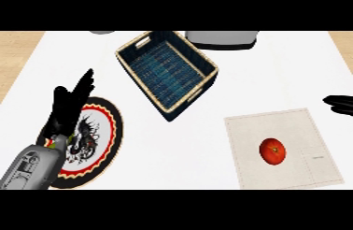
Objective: Pick the tomato from the placemat and place it in the basket
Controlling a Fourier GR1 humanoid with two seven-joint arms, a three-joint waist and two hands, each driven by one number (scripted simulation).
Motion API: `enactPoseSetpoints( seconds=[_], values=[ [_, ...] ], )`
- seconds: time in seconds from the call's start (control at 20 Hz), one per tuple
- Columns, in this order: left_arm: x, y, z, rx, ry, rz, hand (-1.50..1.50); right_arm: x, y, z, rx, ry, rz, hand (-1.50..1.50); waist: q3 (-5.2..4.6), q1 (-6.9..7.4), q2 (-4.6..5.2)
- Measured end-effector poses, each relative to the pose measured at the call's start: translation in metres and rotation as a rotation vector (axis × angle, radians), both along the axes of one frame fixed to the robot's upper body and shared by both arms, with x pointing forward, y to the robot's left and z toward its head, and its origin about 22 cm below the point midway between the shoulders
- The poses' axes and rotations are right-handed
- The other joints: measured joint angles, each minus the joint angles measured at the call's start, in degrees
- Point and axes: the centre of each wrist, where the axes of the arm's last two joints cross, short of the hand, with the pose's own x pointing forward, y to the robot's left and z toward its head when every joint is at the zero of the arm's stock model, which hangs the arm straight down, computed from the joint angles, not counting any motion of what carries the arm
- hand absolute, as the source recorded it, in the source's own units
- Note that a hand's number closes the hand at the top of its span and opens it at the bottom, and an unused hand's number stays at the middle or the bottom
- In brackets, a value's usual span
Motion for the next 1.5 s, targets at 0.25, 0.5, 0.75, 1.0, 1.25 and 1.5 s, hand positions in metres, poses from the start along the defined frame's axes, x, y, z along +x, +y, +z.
enactPoseSetpoints(
  seconds=[0.25,0.5,0.75,1.0,1.25,1.5],
  values=[
    [0.005,0.003,0.001,0.004,-0.005,0.005,0.0,0.011,0.003,-0.019,0.011,0.0,-0.007,-1.5,-0.05,-0.19,-0.06],
    [0.003,0.001,-0.001,0.006,0.0,0.006,0.0,0.019,0.013,-0.043,0.011,0.025,0.009,-1.5,-0.05,-0.08,-0.11],
    [-0.001,0.003,-0.001,0.005,0.001,0.008,0.0,0.02,0.027,-0.073,0.009,0.059,0.039,-1.5,-0.06,-0.36,-0.24],
    [0.0,0.0,-0.003,0.007,0.001,0.015,0.0,0.028,0.049,-0.093,0.024,0.065,0.069,-1.5,-0.09,-0.73,-0.3],
    [-0.004,0.005,-0.004,0.002,0.003,0.012,0.0,0.035,0.057,-0.102,0.029,0.06,0.078,-1.5,-0.11,-0.9,-0.37],
    [-0.006,0.01,-0.006,0.0,0.002,0.02,0.0,0.033,0.07,-0.117,0.029,0.073,0.1,-1.5,-0.12,-1.14,-0.42]
  ],
)
